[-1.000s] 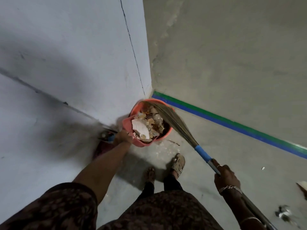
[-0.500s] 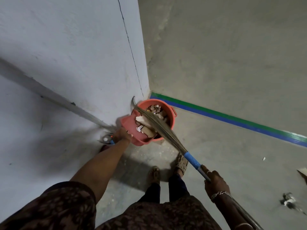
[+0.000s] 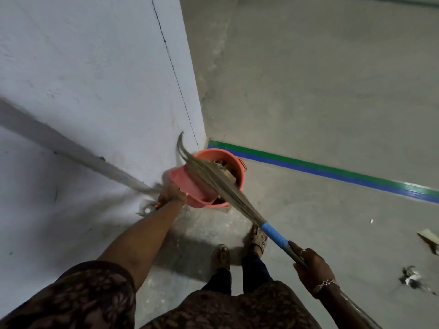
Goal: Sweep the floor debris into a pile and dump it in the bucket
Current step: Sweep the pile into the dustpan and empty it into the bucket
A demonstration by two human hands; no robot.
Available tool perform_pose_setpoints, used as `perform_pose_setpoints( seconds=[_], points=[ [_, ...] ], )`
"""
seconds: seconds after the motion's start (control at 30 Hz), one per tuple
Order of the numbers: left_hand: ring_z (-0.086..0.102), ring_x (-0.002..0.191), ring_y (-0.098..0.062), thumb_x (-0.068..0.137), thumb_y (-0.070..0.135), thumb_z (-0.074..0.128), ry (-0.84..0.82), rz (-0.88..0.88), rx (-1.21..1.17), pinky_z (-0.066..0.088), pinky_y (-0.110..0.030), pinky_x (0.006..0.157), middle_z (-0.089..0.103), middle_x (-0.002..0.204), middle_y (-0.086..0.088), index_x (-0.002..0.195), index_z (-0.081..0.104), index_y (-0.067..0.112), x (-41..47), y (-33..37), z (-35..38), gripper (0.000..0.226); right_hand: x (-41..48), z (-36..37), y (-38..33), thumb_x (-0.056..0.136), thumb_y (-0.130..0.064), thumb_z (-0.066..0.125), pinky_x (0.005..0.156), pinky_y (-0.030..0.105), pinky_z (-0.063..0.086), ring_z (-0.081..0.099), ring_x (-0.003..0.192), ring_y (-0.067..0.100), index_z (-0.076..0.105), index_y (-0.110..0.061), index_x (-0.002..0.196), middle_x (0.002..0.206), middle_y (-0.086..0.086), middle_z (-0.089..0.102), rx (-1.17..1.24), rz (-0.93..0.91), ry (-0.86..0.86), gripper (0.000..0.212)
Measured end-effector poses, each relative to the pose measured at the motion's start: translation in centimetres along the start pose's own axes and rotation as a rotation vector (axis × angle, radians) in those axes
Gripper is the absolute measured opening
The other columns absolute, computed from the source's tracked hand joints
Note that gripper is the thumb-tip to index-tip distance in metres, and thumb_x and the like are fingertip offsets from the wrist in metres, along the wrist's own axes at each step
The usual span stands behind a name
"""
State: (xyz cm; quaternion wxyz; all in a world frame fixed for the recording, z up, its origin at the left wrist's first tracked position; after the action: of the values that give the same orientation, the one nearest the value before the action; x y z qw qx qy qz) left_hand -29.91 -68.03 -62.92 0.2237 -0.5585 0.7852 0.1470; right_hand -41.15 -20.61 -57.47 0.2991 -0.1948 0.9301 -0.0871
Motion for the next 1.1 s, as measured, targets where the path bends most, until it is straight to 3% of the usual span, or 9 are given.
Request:
perform_pose_setpoints(
  seconds=[0.13, 0.27, 0.4, 0.53, 0.67, 0.83, 0.93, 1.0, 1.1],
  points=[
    [0.062, 0.079, -0.021, 0.093, 0.04, 0.063, 0.058, -0.004, -0.06, 0.041, -0.03, 0.058, 0.065, 0.089, -0.001, 0.1, 0.065, 0.021, -0.4, 0.4, -1.0, 0.02, -0.6, 1.3, -0.3, 0.088, -0.027, 0.063, 0.076, 0.029, 0.048, 0.064, 0.097, 0.019, 0.045, -0.044, 0.142, 0.09, -0.01, 0.048, -0.04, 0.064, -0.104, 0.06],
    [0.068, 0.093, -0.026, 0.092, 0.043, 0.063, 0.084, -0.023, -0.123, 0.045, -0.032, 0.066, 0.071, 0.099, -0.004, 0.108, 0.069, 0.02, -0.4, -0.3, -0.1, 0.028, -0.5, 1.6, 0.5, 0.086, -0.023, 0.064, 0.079, 0.032, 0.048, 0.064, 0.103, 0.025, 0.043, -0.046, 0.143, 0.106, -0.001, 0.063, 0.034, 0.168, -0.067, 0.065],
    [0.068, 0.103, -0.035, 0.083, 0.047, 0.071, 0.119, 0.123, -0.19, 0.052, -0.038, 0.079, 0.073, 0.107, -0.007, 0.113, 0.072, 0.024, -1.2, -1.3, 1.0, 0.037, -1.1, 1.0, 2.0, 0.082, -0.015, 0.072, 0.074, 0.03, 0.045, 0.065, 0.104, 0.03, 0.052, -0.033, 0.141, 0.112, 0.005, 0.07, 0.183, 0.225, 0.006, 0.065],
    [0.07, 0.091, -0.037, 0.082, 0.042, 0.069, 0.18, 0.2, -0.236, 0.053, -0.039, 0.07, 0.073, 0.093, -0.011, 0.103, 0.074, 0.019, -3.0, -2.7, 2.3, 0.032, -2.3, 0.4, 3.2, 0.08, -0.013, 0.075, 0.074, 0.03, 0.044, 0.066, 0.102, 0.032, 0.056, -0.027, 0.139, 0.11, 0.007, 0.072, 0.236, 0.266, 0.055, 0.064],
    [0.067, 0.099, -0.042, 0.08, 0.019, 0.078, 0.152, 0.34, -0.337, 0.053, -0.044, 0.076, 0.072, 0.11, -0.018, 0.118, 0.074, 0.022, -6.3, -3.3, 2.8, 0.039, -2.6, 0.7, 4.6, 0.084, -0.02, 0.072, 0.074, 0.029, 0.044, 0.066, 0.102, 0.029, 0.054, -0.029, 0.139, 0.113, 0.003, 0.071, 0.223, 0.341, 0.0, 0.059],
    [0.069, 0.104, -0.033, 0.073, 0.046, 0.062, 0.054, 0.336, -0.418, 0.052, -0.039, 0.079, 0.074, 0.109, -0.009, 0.121, 0.073, 0.025, -8.1, -4.1, 4.8, 0.053, -1.4, 2.0, 6.1, 0.092, -0.029, 0.063, 0.082, 0.034, 0.053, 0.067, 0.099, 0.029, 0.059, -0.021, 0.128, 0.111, 0.005, 0.069, 0.224, 0.391, -0.112, 0.037],
    [0.066, 0.11, -0.037, 0.083, 0.033, 0.075, 0.026, 0.374, -0.361, 0.049, -0.04, 0.084, 0.071, 0.118, -0.013, 0.123, 0.073, 0.019, -11.0, -2.4, 4.3, 0.042, 0.2, 4.5, 7.6, 0.091, -0.035, 0.06, 0.073, 0.04, 0.059, 0.071, 0.08, 0.027, 0.062, -0.021, 0.117, 0.093, 0.002, 0.068, 0.283, 0.39, -0.206, 0.029],
    [0.065, 0.11, -0.039, 0.086, 0.017, 0.077, 0.008, 0.422, -0.312, 0.047, -0.04, 0.083, 0.07, 0.118, -0.017, 0.124, 0.072, 0.013, -12.0, -1.0, 4.4, 0.038, 1.6, 6.3, 7.7, 0.091, -0.035, 0.06, 0.072, 0.038, 0.058, 0.07, 0.081, 0.029, 0.062, -0.019, 0.112, 0.091, 0.002, 0.066, 0.298, 0.356, -0.261, 0.027],
    [0.068, 0.098, -0.039, 0.086, 0.027, 0.068, -0.014, 0.467, -0.245, 0.043, -0.036, 0.073, 0.073, 0.105, -0.02, 0.119, 0.074, 0.01, -12.5, 0.9, 5.4, 0.039, 4.3, 8.8, 7.1, 0.094, -0.034, 0.056, 0.079, 0.035, 0.056, 0.069, 0.087, 0.03, 0.065, -0.013, 0.11, 0.098, 0.008, 0.069, 0.283, 0.281, -0.302, 0.027]
  ],
)
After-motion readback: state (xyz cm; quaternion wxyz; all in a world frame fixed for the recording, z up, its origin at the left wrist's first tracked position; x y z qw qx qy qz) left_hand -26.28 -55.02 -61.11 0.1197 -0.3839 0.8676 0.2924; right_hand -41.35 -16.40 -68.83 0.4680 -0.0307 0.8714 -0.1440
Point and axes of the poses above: each hand's wrist, its own x-axis towards the middle knuckle, its own z-axis out of the palm, y = z × x, the point moved 4 cm from there along x, towards the middle knuckle
